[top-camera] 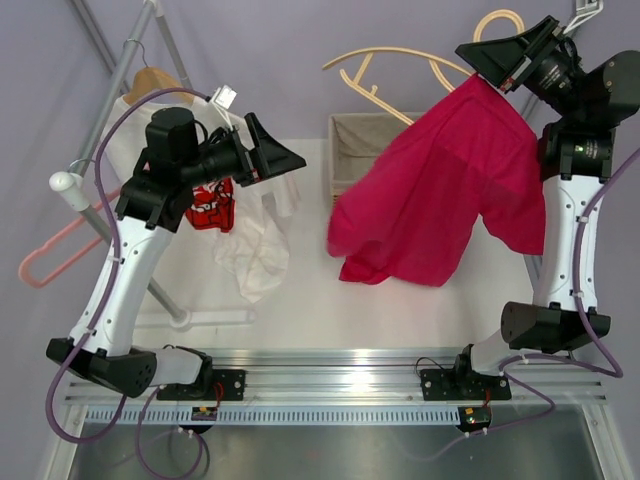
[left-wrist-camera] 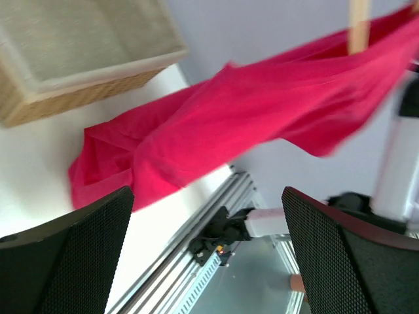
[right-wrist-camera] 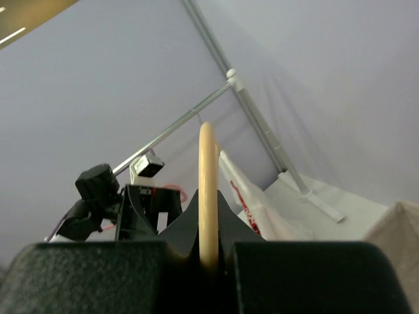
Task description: Remove the t-shirt from the hanger
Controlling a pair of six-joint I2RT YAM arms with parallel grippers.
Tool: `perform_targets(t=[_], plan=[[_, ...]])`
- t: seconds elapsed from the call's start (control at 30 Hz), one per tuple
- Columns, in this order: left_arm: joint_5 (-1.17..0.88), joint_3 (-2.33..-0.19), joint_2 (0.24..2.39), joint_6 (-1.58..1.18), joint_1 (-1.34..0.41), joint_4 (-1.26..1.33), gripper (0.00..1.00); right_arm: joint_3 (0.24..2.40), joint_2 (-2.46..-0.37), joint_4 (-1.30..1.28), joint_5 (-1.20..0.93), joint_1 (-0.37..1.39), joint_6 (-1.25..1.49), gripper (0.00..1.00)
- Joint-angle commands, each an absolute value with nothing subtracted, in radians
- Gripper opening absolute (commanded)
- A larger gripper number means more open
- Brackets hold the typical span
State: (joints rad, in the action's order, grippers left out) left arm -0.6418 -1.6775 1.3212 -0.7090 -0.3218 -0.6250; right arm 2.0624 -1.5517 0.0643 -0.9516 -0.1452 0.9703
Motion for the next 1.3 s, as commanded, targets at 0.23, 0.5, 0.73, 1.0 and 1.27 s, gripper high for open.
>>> perform_targets(t=[0.23, 0.5, 0.73, 1.0, 1.27], plan=[[-0.737, -2.0, 1.33, -0.638, -0.328, -0.703, 0.99, 1.798, -1.559, 0.503, -1.347, -0.013, 1.132, 0.0], [-0.845, -2.011, 1.437, -0.621, -0.391, -0.647, 0.97, 1.773, -1.514, 0.212, -1.407, 0.132, 0.886, 0.0], [-0.899, -2.02, 1.511, -0.595, -0.528, -0.643, 0.94, 1.758, -1.531, 0.437, -1.397, 0.228, 1.104, 0.0], [-0.936, -2.054, 1.558, -0.684, -0.58, -0.513, 0.72, 1.734, -1.5, 0.387, -1.402, 0.245, 1.071, 0.0], [-1.025, -2.045, 1.589, -0.745, -0.624, -0.425, 0.54, 1.709, -1.477, 0.379, -1.39, 0.244, 1.062, 0.0]])
